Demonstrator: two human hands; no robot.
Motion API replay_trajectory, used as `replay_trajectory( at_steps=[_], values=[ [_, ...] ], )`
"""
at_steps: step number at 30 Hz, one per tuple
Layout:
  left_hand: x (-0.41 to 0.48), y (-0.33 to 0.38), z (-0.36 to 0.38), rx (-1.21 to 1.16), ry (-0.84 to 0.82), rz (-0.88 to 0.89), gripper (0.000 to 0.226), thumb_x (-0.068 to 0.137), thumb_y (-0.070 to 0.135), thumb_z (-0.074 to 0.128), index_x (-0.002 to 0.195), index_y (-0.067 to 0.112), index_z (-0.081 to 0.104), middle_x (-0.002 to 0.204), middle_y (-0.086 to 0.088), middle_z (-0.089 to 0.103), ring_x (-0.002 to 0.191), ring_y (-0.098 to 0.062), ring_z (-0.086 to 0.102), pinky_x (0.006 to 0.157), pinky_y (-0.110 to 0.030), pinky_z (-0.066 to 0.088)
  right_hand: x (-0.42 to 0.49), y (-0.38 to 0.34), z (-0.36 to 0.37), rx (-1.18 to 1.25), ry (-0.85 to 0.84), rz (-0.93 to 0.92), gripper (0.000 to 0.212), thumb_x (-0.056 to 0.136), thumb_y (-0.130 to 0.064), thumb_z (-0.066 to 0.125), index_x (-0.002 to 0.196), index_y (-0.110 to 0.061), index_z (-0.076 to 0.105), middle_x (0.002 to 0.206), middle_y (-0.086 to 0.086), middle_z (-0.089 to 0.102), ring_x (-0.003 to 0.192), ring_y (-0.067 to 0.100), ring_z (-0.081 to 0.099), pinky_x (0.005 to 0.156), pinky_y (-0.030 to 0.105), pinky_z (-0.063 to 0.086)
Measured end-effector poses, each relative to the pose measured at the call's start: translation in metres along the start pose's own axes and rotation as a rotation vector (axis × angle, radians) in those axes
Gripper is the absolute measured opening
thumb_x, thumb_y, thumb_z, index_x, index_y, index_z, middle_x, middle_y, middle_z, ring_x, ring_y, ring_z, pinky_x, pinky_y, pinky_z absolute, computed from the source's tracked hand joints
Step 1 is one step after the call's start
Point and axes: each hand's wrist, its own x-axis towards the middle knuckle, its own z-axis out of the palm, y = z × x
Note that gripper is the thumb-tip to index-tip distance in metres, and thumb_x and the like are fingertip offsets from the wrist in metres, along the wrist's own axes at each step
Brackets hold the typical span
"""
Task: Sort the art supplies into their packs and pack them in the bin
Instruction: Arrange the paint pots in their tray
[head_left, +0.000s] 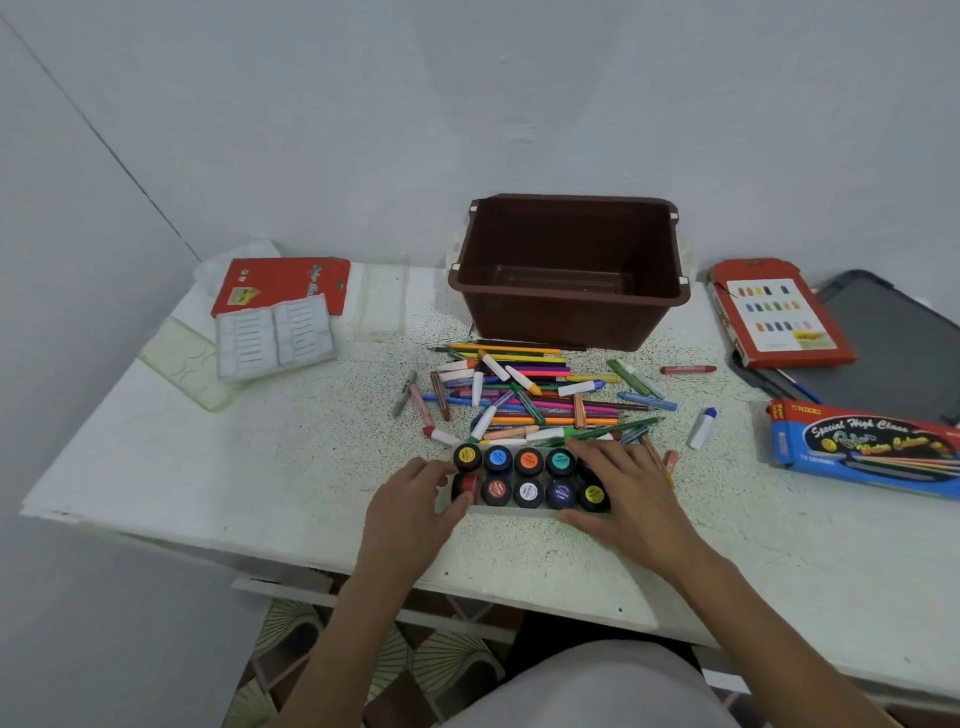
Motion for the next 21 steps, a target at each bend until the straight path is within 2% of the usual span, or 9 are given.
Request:
replay_trajectory(
  at_steps=[3,6,10,17,19,21],
  values=[
    [-0.002,0.003,0.004,0.079,0.033,0.01,0.037,0.08,0.044,0.074,0.108,0.021,0.07,0.094,0.005,0.064,0.084,-0.016,0.062,0.069,-0.032,0.05,0.0,-0.001,0.0,0.007,0.006,-0.004,0.083,0.076,-0.06,0.071,0.146,-0.026,0.042,0.135,-0.005,0.053,0.114,0.019,0.041,0.095,0.032,0.032],
    [-0.004,0.006,0.01,0.071,0.071,0.007,0.033,0.078,0.037,0.078,0.104,0.019,0.07,0.093,0.002,0.063,0.084,-0.02,0.062,0.07,-0.038,0.05,0.0,0.0,0.0,0.007,0.016,-0.01,0.082,0.075,-0.059,0.073,0.144,-0.025,0.045,0.132,-0.004,0.055,0.112,0.02,0.043,0.093,0.033,0.034],
    [-0.006,0.009,0.011,-0.002,0.069,-0.016,0.028,0.083,0.03,0.075,0.107,0.02,0.066,0.099,0.004,0.064,0.091,-0.017,0.06,0.079,-0.038,0.047,0.0,0.0,0.001,0.003,0.019,-0.011,0.082,0.074,-0.059,0.073,0.143,-0.024,0.045,0.131,-0.004,0.055,0.113,0.022,0.044,0.094,0.034,0.035],
    [-0.01,0.015,0.012,-0.034,0.14,0.033,0.03,0.08,0.014,0.076,0.106,0.022,0.066,0.097,0.007,0.062,0.087,-0.015,0.061,0.083,-0.034,0.04,0.0,0.0,0.001,0.008,0.014,-0.001,0.083,0.075,-0.06,0.071,0.145,-0.025,0.043,0.134,-0.004,0.053,0.114,0.019,0.039,0.097,0.035,0.035],
    [-0.011,0.017,0.01,-0.077,0.145,0.085,0.032,0.077,0.007,0.077,0.104,0.021,0.066,0.098,0.009,0.059,0.085,-0.011,0.057,0.085,-0.035,0.043,0.0,0.0,0.001,0.007,0.008,0.002,0.083,0.076,-0.061,0.07,0.146,-0.026,0.042,0.135,-0.005,0.052,0.115,0.019,0.039,0.097,0.035,0.035],
    [-0.012,0.018,0.008,-0.111,0.113,0.128,0.034,0.078,0.004,0.076,0.105,0.02,0.065,0.098,0.011,0.053,0.083,-0.009,0.054,0.08,-0.037,0.05,0.0,0.001,0.001,0.01,0.01,0.004,0.083,0.076,-0.061,0.07,0.146,-0.026,0.042,0.135,-0.005,0.052,0.115,0.019,0.039,0.097,0.034,0.034]
  ],
)
